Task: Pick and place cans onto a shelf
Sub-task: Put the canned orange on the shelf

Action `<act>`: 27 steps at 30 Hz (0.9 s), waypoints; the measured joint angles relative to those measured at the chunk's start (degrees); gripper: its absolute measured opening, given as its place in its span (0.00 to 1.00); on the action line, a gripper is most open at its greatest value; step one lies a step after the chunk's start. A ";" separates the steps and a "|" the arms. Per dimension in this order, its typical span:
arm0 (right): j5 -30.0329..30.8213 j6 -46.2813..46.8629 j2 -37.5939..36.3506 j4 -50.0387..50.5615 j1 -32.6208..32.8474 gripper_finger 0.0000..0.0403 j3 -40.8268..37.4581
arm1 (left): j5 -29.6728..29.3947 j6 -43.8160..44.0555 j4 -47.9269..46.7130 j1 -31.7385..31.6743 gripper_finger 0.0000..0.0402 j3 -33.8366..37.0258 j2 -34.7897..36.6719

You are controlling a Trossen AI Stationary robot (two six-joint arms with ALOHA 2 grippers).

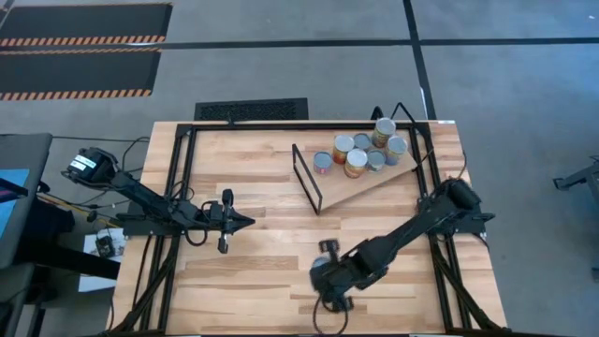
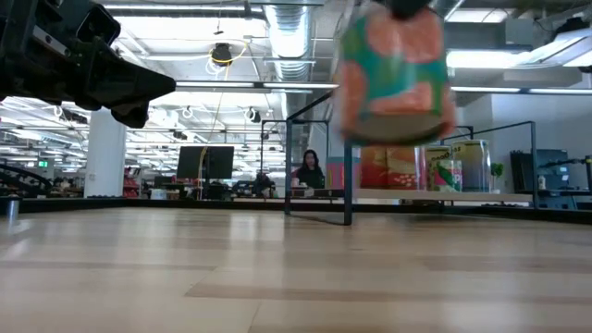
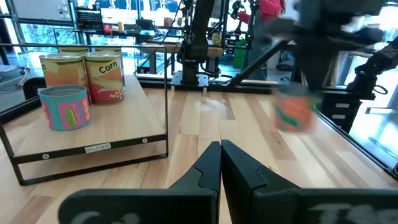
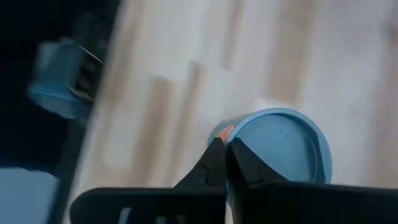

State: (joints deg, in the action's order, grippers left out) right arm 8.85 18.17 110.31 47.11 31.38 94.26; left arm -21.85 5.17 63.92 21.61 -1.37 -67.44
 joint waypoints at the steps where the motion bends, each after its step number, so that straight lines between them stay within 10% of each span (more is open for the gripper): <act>1: 1.31 0.74 -1.11 2.67 -0.24 0.02 -0.05 | 0.00 0.02 -0.04 0.00 0.00 0.00 -0.02; 15: 5.91 4.32 -21.57 -3.28 -8.71 0.01 -24.96 | 0.00 -0.55 -0.07 0.00 0.00 0.00 0.00; 27: 4.31 1.48 -24.73 0.99 -19.27 0.02 -26.19 | 0.00 -0.48 -0.09 -0.01 0.00 0.00 -0.02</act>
State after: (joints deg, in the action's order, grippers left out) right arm 13.16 19.65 85.58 48.10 12.10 68.07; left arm -21.85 4.69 63.83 21.60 -1.37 -67.46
